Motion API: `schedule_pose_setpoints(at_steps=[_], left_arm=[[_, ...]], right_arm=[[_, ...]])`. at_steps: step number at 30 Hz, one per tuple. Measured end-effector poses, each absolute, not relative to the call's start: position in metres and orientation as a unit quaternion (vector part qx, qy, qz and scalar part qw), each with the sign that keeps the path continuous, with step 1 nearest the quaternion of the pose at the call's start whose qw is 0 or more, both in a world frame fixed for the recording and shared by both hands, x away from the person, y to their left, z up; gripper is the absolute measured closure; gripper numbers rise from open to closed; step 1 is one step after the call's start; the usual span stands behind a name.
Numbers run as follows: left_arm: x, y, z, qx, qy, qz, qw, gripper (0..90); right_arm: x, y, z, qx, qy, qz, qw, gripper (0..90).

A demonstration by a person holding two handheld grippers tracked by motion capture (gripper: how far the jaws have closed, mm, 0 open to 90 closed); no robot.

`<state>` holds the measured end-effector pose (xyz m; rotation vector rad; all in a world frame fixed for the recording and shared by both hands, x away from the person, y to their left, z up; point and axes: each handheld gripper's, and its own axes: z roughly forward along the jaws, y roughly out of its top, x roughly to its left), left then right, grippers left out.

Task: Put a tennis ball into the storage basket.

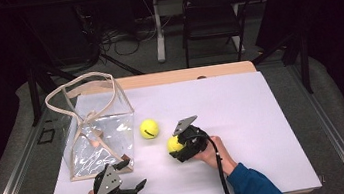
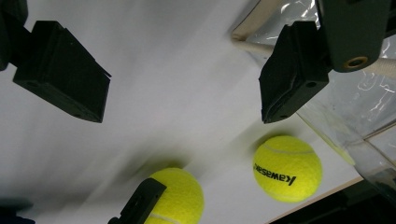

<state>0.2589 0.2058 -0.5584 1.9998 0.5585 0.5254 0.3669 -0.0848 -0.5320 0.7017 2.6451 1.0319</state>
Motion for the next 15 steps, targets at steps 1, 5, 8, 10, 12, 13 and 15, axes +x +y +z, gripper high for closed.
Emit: schedule_pose_setpoints(at_steps=[1,5,8,10,12,13,15], left_arm=[[0.259,0.206,-0.558,0.819,0.229,0.216,0.479,16.1],[0.259,0.206,-0.559,0.819,0.231,0.215,0.48,16.1],[0.259,0.206,-0.559,0.818,0.232,0.215,0.481,16.1],[0.259,0.206,-0.559,0.817,0.232,0.216,0.481,16.1],[0.259,0.206,-0.558,0.817,0.232,0.216,0.481,16.1],[0.259,0.206,-0.559,0.817,0.232,0.216,0.482,16.1],[0.259,0.206,-0.559,0.816,0.233,0.215,0.483,16.1]], right_arm=[[0.367,-0.085,-0.531,0.236,0.899,0.353,0.11,25.9],[0.365,-0.087,-0.527,0.236,0.896,0.357,0.116,26.0],[0.363,-0.088,-0.524,0.236,0.893,0.365,0.117,26.0],[0.362,-0.089,-0.521,0.233,0.892,0.368,0.12,26.0],[0.36,-0.089,-0.519,0.231,0.891,0.37,0.124,26.0],[0.359,-0.089,-0.518,0.231,0.891,0.372,0.123,26.0],[0.358,-0.089,-0.516,0.228,0.89,0.374,0.126,26.1]])
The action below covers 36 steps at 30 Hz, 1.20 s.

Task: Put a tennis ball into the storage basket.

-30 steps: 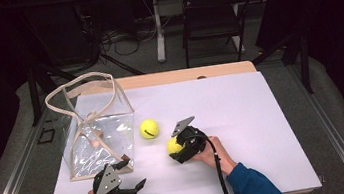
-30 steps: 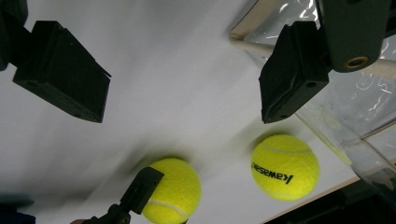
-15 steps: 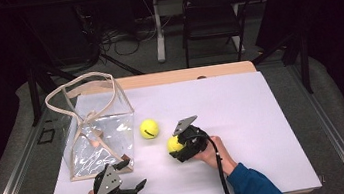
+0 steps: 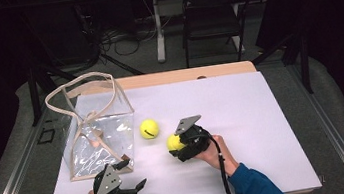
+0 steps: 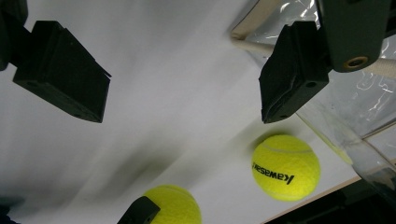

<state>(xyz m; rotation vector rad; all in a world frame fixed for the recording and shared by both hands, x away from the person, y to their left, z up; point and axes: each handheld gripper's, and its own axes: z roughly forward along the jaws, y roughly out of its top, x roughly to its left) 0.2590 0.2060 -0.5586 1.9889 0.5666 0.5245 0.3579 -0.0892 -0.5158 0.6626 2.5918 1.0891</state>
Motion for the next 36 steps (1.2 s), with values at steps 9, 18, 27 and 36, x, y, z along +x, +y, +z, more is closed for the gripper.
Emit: schedule_pose_setpoints(at_steps=[9,18,27,36], left_arm=[[0.26,0.207,-0.559,0.814,0.235,0.216,0.485,16.1],[0.26,0.207,-0.559,0.813,0.237,0.215,0.486,16.1],[0.26,0.207,-0.559,0.814,0.236,0.215,0.486,16.1],[0.259,0.207,-0.559,0.813,0.236,0.215,0.487,16.1]], right_arm=[[0.356,-0.093,-0.509,0.227,0.883,0.389,0.128,26.1],[0.353,-0.096,-0.502,0.223,0.878,0.402,0.134,26.1],[0.35,-0.098,-0.496,0.221,0.872,0.413,0.139,26.1],[0.346,-0.098,-0.492,0.218,0.865,0.427,0.148,26.1]])
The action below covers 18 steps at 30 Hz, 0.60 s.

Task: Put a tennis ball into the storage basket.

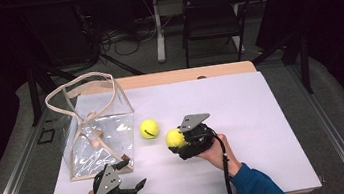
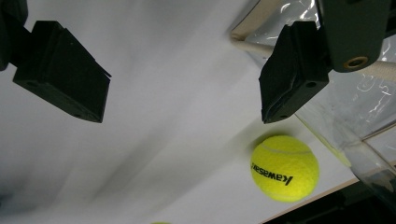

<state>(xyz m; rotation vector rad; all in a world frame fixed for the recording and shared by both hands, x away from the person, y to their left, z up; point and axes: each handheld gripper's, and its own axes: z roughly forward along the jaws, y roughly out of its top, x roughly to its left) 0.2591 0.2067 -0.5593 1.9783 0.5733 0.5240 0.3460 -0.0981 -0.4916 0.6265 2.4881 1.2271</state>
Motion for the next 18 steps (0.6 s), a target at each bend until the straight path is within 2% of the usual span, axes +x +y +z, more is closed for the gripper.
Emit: schedule_pose_setpoints(at_steps=[18], left_arm=[[0.2586,0.2067,-0.5589,0.812,0.235,0.214,0.49,16.1]], right_arm=[[0.3438,-0.098,-0.4897,0.219,0.856,0.44,0.158,26.2]])
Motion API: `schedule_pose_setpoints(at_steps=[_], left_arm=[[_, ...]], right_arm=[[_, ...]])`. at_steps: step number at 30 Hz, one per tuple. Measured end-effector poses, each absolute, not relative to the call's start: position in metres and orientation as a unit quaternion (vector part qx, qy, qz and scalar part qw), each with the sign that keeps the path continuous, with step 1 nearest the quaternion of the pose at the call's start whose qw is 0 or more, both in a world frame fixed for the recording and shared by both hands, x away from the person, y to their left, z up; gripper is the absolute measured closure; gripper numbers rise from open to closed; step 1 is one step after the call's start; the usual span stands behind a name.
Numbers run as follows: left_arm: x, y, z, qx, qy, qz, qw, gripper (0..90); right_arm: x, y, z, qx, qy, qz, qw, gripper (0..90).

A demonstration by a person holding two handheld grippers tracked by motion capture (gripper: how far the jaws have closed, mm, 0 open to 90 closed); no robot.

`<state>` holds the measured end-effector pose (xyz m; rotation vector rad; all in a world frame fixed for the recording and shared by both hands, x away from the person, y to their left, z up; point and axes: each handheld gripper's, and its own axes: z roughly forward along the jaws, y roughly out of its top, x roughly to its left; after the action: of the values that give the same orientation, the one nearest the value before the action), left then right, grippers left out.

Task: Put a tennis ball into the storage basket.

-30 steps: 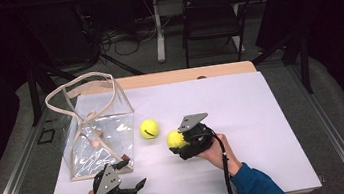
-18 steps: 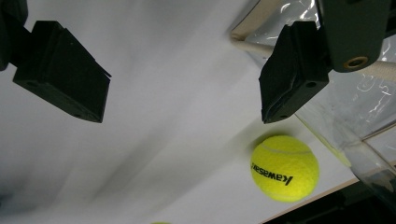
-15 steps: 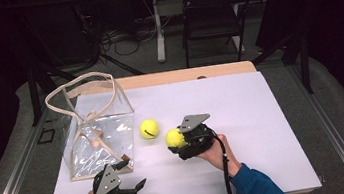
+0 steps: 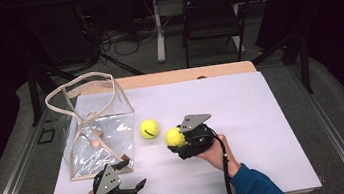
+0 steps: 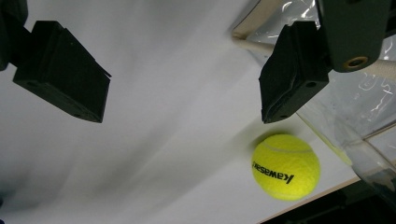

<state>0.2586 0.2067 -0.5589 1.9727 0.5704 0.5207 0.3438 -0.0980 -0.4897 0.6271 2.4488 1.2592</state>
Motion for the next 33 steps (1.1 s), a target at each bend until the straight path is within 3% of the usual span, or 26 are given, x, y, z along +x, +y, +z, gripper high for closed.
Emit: schedule_pose_setpoints(at_steps=[33], left_arm=[[0.258,0.207,-0.559,0.811,0.233,0.214,0.492,16.1]], right_arm=[[0.352,-0.089,-0.469,0.205,0.85,0.451,0.179,26.3]])
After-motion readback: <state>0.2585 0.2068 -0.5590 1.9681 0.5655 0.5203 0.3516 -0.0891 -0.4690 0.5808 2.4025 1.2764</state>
